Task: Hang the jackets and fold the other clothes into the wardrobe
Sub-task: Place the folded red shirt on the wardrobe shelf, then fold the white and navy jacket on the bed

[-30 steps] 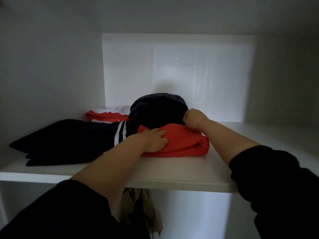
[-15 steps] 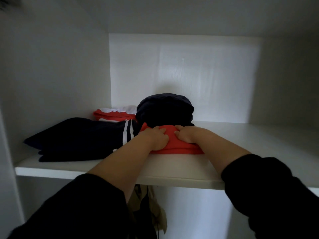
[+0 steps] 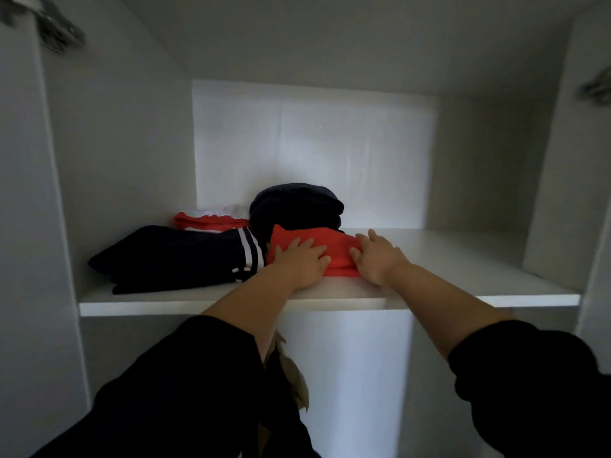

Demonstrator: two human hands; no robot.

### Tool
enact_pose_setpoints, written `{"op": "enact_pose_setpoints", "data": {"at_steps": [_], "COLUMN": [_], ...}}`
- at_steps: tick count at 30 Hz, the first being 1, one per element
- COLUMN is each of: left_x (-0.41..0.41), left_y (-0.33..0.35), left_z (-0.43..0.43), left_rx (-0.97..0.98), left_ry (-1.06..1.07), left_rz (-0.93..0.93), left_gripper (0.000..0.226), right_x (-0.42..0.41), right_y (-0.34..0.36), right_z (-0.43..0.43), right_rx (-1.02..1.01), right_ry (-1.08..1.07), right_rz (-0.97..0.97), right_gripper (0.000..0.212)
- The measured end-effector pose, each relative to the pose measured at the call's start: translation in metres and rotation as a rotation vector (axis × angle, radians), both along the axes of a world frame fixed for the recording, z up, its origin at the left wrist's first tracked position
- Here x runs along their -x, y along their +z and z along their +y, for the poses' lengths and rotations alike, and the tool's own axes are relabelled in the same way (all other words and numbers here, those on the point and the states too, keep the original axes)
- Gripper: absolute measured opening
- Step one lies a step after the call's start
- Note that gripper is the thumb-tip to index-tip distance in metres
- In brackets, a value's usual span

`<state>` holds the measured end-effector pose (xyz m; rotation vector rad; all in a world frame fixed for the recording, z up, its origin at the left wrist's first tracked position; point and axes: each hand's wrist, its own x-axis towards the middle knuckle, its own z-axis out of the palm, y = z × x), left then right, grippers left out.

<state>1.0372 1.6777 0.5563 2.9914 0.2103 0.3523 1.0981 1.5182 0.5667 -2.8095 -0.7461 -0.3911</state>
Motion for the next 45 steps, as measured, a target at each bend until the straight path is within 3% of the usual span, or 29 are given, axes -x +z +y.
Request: {"op": "enact_pose_setpoints", "data": {"at_steps": [9,13,17,26,35,45], "left_x": [0.061,0.103,0.167,0.403,0.693,0.899], "left_y": [-0.006,-0.006,-0.018,-0.092,-0.101,-0.158], "left_z": [-0.076,-0.132,-0.209,-0.448,-0.663,-0.85], "left_rx": [-0.105,-0.189,-0.115,0.033,0.053,0.078], "left_ry": [-0.16,-0.307,-0.476,-0.97,-1.506,-1.859], "left_rz": [-0.425,-0.532,-0.555,-0.48,-0.525,-0.449], "left_gripper": [0.057,0.065,0.068,0.069,0.069,0.069], "right_x": [0.085,0.149,0.238,0.563,0.909,1.138], "right_y": [0.005,0.0,-0.016,-0.078,-0.09,-0.156], "right_z": [-0.085,-0.141,-0.218,-0.437,-0.579,-0.715], "right_rx": [-0.157,-0.138,-0.064,0.152,0.238,0.136], "right_ry": [-0.252,-0.373,-0.525,-0.991,-1.484,-1.872], "right_rz": [-0.21,-0.347,-0.386,-0.303,-0.217,-0.063], "right_gripper": [0.051,0.052,0.055,0.055,0.055,0.055]}}
